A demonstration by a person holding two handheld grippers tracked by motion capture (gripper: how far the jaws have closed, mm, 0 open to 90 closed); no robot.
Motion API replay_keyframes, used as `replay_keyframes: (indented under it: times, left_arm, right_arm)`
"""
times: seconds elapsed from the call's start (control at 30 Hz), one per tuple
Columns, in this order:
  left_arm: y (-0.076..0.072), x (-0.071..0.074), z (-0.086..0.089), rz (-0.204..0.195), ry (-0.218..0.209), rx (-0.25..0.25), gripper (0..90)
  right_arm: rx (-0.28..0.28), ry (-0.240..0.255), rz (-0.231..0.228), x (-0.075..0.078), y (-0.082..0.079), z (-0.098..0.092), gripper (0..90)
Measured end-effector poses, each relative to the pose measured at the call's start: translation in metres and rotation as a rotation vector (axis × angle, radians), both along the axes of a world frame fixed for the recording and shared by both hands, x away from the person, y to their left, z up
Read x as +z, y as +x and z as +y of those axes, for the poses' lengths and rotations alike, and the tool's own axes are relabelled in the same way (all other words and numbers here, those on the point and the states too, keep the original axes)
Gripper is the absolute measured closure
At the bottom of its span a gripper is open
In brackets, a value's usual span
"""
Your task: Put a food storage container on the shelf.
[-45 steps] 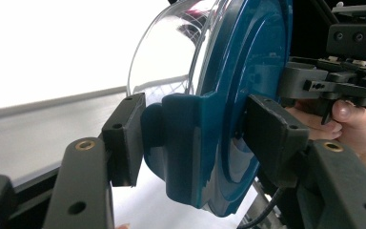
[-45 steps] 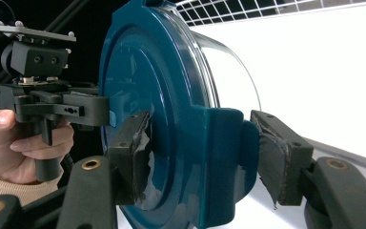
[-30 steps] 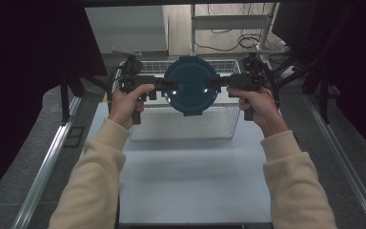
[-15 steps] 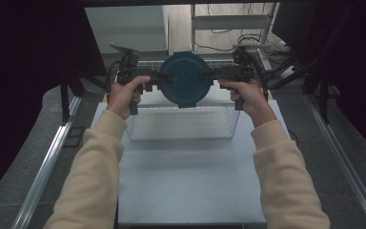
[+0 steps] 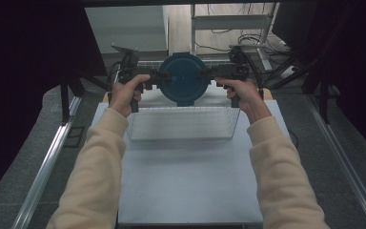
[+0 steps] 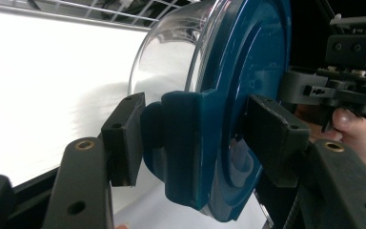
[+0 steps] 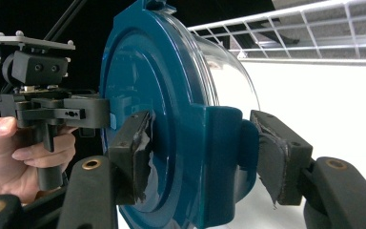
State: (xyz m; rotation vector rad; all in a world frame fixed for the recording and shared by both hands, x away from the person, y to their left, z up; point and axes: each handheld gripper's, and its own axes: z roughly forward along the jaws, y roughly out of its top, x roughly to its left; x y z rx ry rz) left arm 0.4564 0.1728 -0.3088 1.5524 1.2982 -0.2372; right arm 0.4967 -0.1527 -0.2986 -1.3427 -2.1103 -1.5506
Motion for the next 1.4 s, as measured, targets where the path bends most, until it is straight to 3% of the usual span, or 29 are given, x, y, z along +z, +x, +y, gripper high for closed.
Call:
replay_keyframes:
  times: [0.27, 0.43, 0.6, 0.83, 0.93, 1.03, 1.13, 1.23, 1.33, 1.4]
  left_arm:
    - [0.006, -0.006, 0.002, 0.019, -0.041, 0.033, 40.8]
    - [0.013, -0.012, 0.003, 0.048, -0.075, 0.059, 40.3]
    - [0.019, -0.017, 0.001, 0.063, -0.101, 0.087, 39.7]
    - [0.025, -0.028, 0.001, 0.089, -0.142, 0.09, 36.7]
    - [0.024, -0.029, -0.001, 0.071, -0.136, 0.089, 36.5]
    - [0.024, -0.029, -0.002, 0.064, -0.128, 0.087, 35.8]
    - [0.023, -0.029, -0.003, 0.049, -0.115, 0.087, 34.9]
    - [0.019, -0.024, -0.006, 0.002, -0.046, 0.129, 28.8]
    - [0.012, -0.019, -0.005, -0.035, -0.011, 0.144, 25.8]
    - [0.004, -0.015, -0.005, -0.073, 0.037, 0.172, 23.8]
  right_arm:
    - [-0.022, 0.002, 0.04, -0.001, 0.008, 0.004, 41.1]
    - [-0.041, -0.031, 0.07, 0.0, 0.013, 0.008, 38.5]
    - [-0.059, -0.018, 0.137, -0.005, 0.021, 0.006, 37.3]
    - [-0.089, -0.016, 0.183, -0.009, 0.027, 0.008, 34.6]
    - [-0.098, -0.007, 0.213, -0.016, 0.031, 0.007, 32.2]
    - [-0.103, -0.007, 0.209, -0.016, 0.03, 0.008, 30.7]
    - [-0.112, -0.045, 0.179, -0.013, 0.026, 0.013, 24.7]
    - [-0.139, -0.087, 0.126, -0.008, 0.02, 0.018, 15.0]
    - [-0.148, -0.106, 0.08, -0.001, 0.012, 0.017, 11.3]
    - [-0.136, -0.117, 0.046, 0.005, 0.003, 0.017, 9.9]
